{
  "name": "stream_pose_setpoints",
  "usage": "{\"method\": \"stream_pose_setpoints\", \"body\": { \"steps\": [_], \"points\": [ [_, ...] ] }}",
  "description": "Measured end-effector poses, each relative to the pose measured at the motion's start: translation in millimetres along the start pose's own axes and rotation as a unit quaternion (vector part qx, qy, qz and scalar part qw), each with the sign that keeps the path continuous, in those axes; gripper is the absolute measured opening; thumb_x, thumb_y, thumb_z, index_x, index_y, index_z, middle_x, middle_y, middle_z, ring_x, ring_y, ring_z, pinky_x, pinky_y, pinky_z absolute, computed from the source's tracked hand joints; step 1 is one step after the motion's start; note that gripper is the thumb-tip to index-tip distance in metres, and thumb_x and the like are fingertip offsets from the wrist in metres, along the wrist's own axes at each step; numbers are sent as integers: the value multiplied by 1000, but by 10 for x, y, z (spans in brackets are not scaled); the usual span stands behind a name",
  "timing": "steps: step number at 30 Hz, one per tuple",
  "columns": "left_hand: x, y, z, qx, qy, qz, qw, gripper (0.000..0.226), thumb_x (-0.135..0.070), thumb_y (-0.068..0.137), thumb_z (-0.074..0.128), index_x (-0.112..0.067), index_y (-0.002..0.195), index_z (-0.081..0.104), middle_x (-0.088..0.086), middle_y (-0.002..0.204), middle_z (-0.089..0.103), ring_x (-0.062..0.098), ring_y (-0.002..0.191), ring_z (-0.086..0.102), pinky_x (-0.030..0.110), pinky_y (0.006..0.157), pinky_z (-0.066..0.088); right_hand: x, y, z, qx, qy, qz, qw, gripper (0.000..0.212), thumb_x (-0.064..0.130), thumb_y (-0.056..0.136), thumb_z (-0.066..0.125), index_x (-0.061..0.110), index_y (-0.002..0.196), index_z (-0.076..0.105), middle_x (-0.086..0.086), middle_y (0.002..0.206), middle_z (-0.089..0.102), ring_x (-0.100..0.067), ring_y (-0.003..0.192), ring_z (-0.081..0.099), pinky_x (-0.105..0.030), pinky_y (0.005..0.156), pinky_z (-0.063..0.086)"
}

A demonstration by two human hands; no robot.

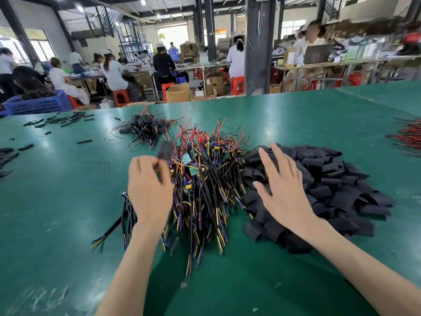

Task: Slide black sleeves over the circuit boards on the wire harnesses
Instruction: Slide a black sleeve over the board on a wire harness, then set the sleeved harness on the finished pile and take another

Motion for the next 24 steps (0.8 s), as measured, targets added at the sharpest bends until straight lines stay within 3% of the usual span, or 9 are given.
{"method": "stream_pose_setpoints", "body": {
  "steps": [4,7,11,13,17,24],
  "points": [
    [449,19,53,101,221,-129,962,22,-17,87,59,4,91,64,25,109,53,39,105,42,46,83,33,-82,4,85,45,-23,35,998,60,26,89,57,16,143,33,-10,151,21,-29,135,19,-45,105,25],
    [546,-66,90,153,259,-212,930,29,-16,84,59,10,96,58,32,108,52,41,108,40,47,85,30,-134,9,133,73,-25,53,996,54,27,89,55,17,139,38,-9,150,23,-26,135,18,-43,106,23],
    [452,-66,94,135,250,-166,944,52,-15,67,68,3,111,47,27,121,44,40,112,39,49,86,32,-174,31,135,77,-17,67,995,50,26,89,56,18,136,42,-7,148,26,-26,133,21,-42,104,25],
    [482,-81,155,196,250,-117,941,68,-23,68,73,-10,128,43,18,137,35,37,124,31,54,93,31,-186,34,128,75,-13,71,995,48,25,88,56,17,134,44,-7,146,29,-26,131,25,-42,102,27],
    [650,-115,239,289,226,-145,919,65,-30,83,69,-26,139,37,15,142,31,40,126,32,55,99,34,-207,26,148,90,-12,70,993,47,25,89,56,17,133,44,-7,144,30,-26,131,26,-42,102,27],
    [854,7,197,274,227,-177,918,63,-28,84,68,-26,140,37,15,143,32,44,122,37,53,101,32,-233,25,170,96,-13,75,992,44,26,89,56,17,130,46,-6,142,32,-25,129,27,-41,102,27]
  ]
}}
Point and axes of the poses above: each hand's wrist, its own y-axis towards the middle knuckle, its own z-axis out of the palm, x = y × z, the point moved 3 cm from there along y, towards the middle knuckle
